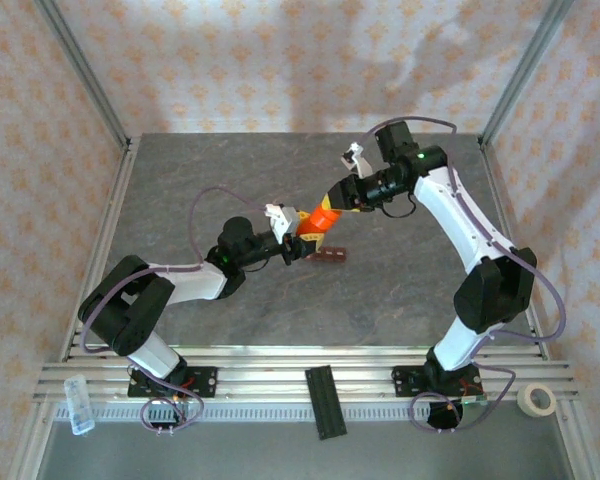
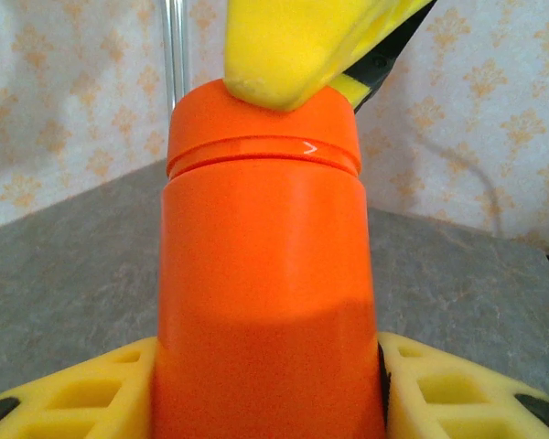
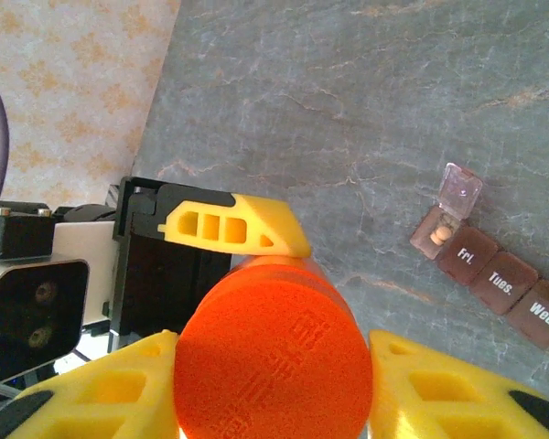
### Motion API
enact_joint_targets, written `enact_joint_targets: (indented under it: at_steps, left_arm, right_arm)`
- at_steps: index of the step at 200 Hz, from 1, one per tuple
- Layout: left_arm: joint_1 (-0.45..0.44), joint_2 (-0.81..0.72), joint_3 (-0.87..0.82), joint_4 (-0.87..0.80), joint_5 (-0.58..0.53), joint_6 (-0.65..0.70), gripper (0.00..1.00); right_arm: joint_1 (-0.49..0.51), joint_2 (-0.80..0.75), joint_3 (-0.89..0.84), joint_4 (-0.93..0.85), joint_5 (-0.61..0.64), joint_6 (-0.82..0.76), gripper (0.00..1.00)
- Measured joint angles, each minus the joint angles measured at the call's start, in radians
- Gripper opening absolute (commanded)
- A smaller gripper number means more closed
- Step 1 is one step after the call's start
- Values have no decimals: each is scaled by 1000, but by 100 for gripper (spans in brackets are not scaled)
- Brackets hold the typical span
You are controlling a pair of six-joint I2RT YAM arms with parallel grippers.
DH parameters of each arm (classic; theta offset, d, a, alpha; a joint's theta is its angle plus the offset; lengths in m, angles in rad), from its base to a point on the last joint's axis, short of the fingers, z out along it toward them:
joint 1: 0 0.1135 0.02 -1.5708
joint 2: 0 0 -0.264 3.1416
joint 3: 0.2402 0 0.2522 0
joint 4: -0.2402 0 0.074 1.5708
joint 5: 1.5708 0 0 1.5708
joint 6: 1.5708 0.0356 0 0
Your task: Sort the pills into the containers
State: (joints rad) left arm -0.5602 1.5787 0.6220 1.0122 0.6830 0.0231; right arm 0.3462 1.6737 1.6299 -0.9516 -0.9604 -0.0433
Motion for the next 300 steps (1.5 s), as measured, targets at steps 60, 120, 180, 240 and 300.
enact_joint_targets:
  at_steps: [60, 120, 180, 240, 300]
  left_arm:
    - [-34, 0, -31, -89, -148, 30, 0]
    - [-58, 0, -43, -53, -251, 65, 0]
    - [-68, 0, -26, 70, -212, 84, 0]
    - [-68, 0, 6, 77, -121, 56, 0]
    - [-68, 8, 37, 78, -68, 19, 0]
  right_arm:
    - [119, -126, -271, 378, 284, 398, 36]
    - [170, -151, -306, 484, 438, 620, 59]
    - [68, -212, -257, 408, 393, 475, 78]
    - [57, -314, -257, 365, 278, 251, 80]
    - [84, -318, -257, 322, 245, 178, 80]
